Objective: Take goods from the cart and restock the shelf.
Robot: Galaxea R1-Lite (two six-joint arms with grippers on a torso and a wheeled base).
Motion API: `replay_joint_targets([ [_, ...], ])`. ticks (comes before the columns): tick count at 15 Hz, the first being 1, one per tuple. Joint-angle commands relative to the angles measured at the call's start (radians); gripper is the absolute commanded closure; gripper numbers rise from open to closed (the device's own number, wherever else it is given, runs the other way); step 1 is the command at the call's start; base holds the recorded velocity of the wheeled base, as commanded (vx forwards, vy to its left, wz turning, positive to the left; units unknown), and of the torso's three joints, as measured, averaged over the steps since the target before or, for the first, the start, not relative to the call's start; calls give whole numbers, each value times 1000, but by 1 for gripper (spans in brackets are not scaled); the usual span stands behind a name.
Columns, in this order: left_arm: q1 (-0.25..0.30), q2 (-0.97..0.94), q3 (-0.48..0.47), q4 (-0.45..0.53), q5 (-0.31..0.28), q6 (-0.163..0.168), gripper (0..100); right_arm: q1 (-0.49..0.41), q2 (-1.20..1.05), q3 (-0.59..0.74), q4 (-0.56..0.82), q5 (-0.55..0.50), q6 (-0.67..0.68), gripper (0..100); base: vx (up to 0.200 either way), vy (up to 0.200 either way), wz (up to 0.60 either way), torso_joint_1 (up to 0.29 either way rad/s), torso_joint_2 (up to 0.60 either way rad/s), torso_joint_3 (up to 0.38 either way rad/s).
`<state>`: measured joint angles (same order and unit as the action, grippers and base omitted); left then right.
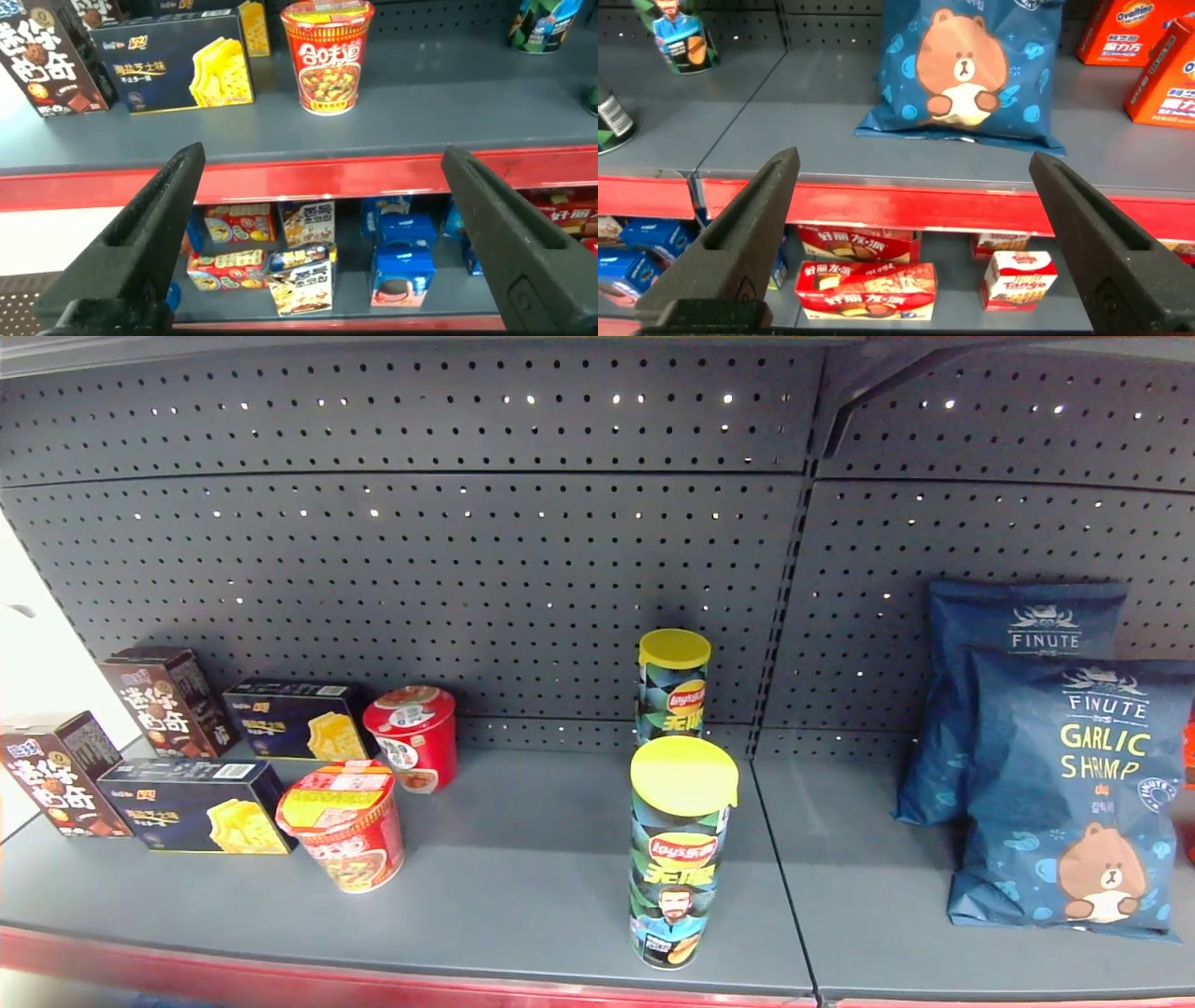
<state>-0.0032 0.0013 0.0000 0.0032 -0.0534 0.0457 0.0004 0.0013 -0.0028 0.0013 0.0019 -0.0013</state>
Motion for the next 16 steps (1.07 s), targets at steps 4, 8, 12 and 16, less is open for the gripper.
replay_joint_targets([
  [4,0,-1,0,0,-2,0,0,1,-1,0,0,1,0,0,0,0,-150,4,-1,1],
  [8,0,-1,0,0,4,-6,0,1,-1,0,0,1,0,0,0,0,0,0,0,0],
  [12,0,-1,0,0,6,-7,0,1,-1,1,0,1,0,0,0,0,0,0,0,0],
  [16,0,-1,0,0,6,-10,0,1,-1,0,0,1,0,0,0,0,0,0,0,0],
])
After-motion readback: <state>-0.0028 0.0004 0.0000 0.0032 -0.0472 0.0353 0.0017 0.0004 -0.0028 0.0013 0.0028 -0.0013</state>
